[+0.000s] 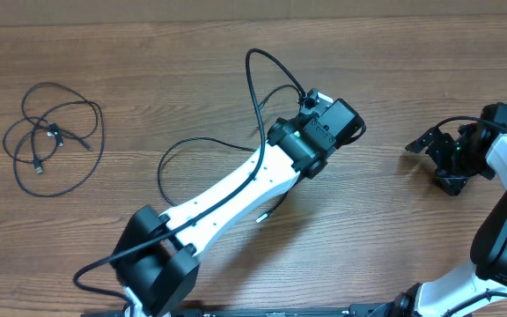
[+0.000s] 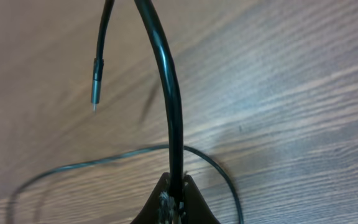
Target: Untangle cables
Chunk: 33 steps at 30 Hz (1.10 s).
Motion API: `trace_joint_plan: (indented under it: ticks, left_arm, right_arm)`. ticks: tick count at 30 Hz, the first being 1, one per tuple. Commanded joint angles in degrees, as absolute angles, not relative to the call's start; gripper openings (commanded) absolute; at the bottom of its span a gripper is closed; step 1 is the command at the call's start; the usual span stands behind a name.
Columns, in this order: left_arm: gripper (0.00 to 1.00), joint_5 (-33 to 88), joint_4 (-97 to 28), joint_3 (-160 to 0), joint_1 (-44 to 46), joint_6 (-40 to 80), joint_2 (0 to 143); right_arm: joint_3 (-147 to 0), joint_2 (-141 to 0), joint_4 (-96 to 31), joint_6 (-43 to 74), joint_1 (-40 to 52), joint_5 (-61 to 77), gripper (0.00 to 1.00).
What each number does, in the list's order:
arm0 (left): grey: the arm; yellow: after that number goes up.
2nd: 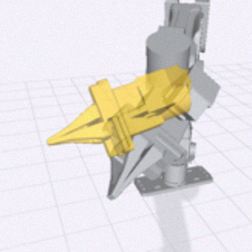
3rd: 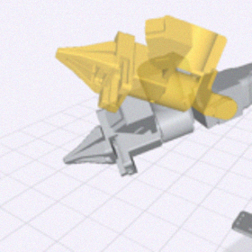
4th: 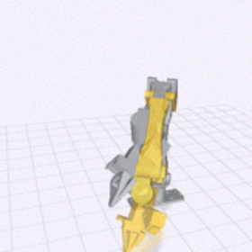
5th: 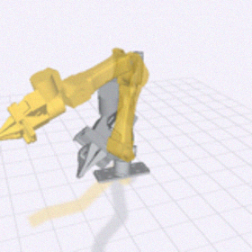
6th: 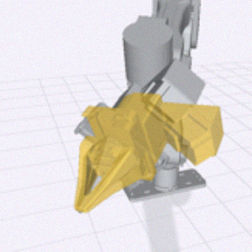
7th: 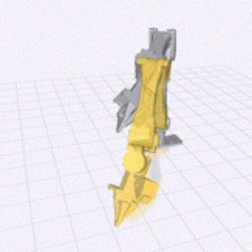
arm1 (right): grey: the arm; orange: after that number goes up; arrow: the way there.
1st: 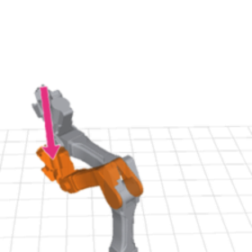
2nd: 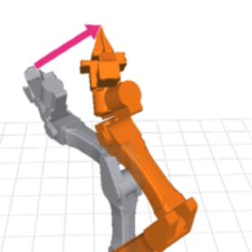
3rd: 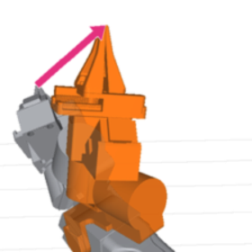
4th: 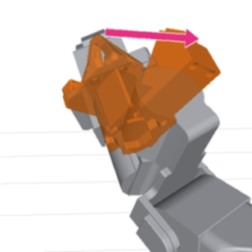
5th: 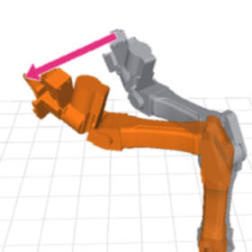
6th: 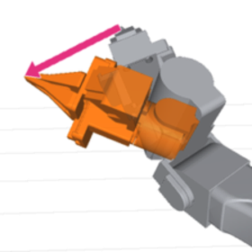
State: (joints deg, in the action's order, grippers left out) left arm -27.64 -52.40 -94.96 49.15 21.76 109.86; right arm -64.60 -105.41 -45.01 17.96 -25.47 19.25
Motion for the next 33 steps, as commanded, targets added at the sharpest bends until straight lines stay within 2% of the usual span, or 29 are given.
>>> trace_joint_plan:
  ticks: [1, 3, 4, 8, 11, 14, 22, 33]
  left_arm:
    - [0.04, -20.9, -52.1, -95.4, 47.9, 23.4, 111.4]
    - [0.08, -19.0, -52.2, -95.4, 46.9, 23.4, 112.0]
    - [0.19, -18.2, -52.2, -95.4, 46.4, 23.4, 112.1]
    - [0.34, -13.0, -52.2, -95.4, 44.1, 23.3, 112.1]
    - [0.54, -6.7, -52.7, -95.4, 42.5, 23.1, 112.1]
    - [0.63, -4.8, -54.8, -95.4, 41.4, 23.1, 112.1]
    - [0.66, -4.8, -60.5, -94.2, 40.5, 22.9, 112.1]
    - [0.66, 2.3, -50.7, -82.0, 40.5, 23.4, 112.1]
  right_arm:
    - [-66.0, -105.5, -44.8, 17.7, -25.6, 19.1, 1.00]
    - [-66.0, -105.5, -44.8, 17.7, -25.6, 19.1, 1.00]
    - [-66.0, -105.5, -44.8, 17.7, -25.6, 19.1, 1.00]
    - [-66.0, -105.5, -44.8, 17.7, -25.6, 19.1, 1.00]
    - [-66.0, -105.5, -44.8, 17.7, -25.6, 19.1, 1.00]
    - [-66.0, -105.5, -44.8, 17.7, -25.6, 19.1, 1.00]
    - [-66.0, -105.5, -44.8, 17.7, -25.6, 19.1, 1.00]
    - [-66.0, -105.5, -44.8, 17.7, -25.6, 19.1, 1.00]
